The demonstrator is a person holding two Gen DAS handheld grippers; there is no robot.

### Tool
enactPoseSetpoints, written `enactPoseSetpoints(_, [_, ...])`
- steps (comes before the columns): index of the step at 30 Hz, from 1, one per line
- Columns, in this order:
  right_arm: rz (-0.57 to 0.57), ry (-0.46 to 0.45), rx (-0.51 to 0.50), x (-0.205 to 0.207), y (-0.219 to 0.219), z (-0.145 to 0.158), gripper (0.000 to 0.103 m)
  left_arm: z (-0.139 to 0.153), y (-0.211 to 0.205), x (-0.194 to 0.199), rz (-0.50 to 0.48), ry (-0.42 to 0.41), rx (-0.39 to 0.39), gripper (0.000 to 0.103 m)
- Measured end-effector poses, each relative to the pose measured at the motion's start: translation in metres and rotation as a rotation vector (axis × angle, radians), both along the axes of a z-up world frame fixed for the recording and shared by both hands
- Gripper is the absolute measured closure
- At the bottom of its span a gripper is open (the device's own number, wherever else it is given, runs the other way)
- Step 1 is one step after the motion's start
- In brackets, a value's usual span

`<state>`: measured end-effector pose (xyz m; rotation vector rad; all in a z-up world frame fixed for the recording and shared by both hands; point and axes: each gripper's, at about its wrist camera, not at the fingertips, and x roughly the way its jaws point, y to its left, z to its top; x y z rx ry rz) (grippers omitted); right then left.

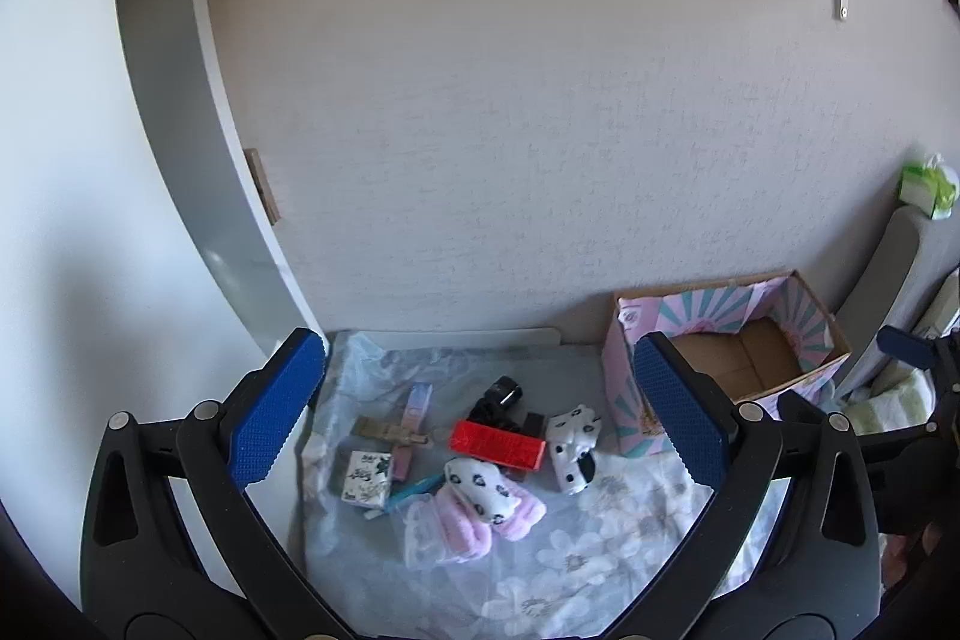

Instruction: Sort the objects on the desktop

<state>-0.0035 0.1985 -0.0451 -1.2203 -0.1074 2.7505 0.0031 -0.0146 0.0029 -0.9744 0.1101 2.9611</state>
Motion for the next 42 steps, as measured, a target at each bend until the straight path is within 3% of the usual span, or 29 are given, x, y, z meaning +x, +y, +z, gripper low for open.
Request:
enactPoseSetpoints(22, [-0.029,0.004,-0.053,-0.003,0.001,0.000,0.000,-0.010,-0.010,-0.019,-0.018,-0.079,0.036,0.000])
enactPoseSetpoints(30, [-0.035,-0.005,-0.131,0.002,0.008,-0.007,0.000,-0.021,-0.042,-0.028,0.049,-0.123,0.036,0.000])
enactPoseSetpoints(36, [-0.028,-0.041,-0.163,-0.002,0.004,-0.019,0.000,-0.037,-0.062,-0.027,0.079,-0.155,0.025,0.000])
enactPoseSetpoints(42, [0.064,-0.078,-0.167,-0.008,-0.018,-0.034,0.000,-0.075,-0.075,-0.012,0.063,-0.221,0.026,0.000])
